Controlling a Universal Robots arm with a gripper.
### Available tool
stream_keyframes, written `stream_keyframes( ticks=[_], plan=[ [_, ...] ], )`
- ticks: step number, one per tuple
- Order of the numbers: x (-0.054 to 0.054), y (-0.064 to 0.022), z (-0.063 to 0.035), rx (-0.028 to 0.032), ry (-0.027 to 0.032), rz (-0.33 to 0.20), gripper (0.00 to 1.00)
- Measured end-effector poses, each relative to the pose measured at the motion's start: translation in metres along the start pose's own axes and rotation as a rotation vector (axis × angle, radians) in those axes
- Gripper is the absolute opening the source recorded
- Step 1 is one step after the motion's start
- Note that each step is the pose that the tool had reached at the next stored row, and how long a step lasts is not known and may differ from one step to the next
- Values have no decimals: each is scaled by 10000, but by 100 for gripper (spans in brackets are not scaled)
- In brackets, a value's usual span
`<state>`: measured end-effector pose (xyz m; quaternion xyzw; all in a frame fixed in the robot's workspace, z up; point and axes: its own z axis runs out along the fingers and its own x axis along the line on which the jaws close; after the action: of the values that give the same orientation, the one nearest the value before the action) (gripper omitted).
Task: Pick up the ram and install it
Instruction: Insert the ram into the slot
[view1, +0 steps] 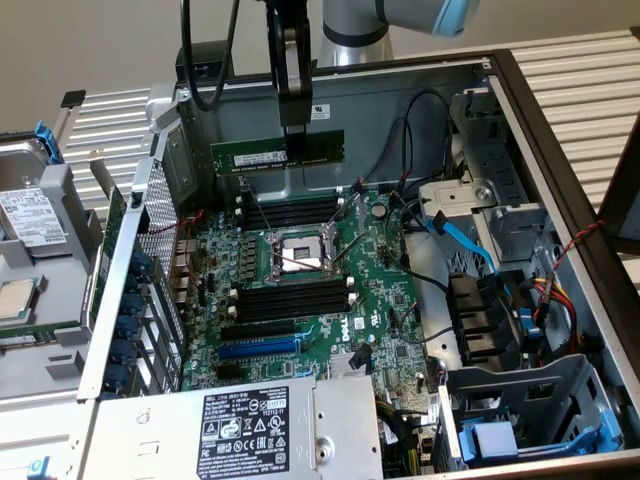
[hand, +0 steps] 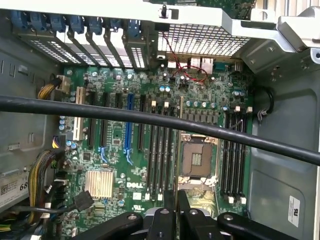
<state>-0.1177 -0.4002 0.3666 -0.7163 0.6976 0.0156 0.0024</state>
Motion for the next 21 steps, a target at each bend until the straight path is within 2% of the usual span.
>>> stream_keyframes(
  ticks=[5,21],
  plan=[
    [-3,9,75,17,2,1,13],
    [3,5,366,17,3,1,13]
  ],
)
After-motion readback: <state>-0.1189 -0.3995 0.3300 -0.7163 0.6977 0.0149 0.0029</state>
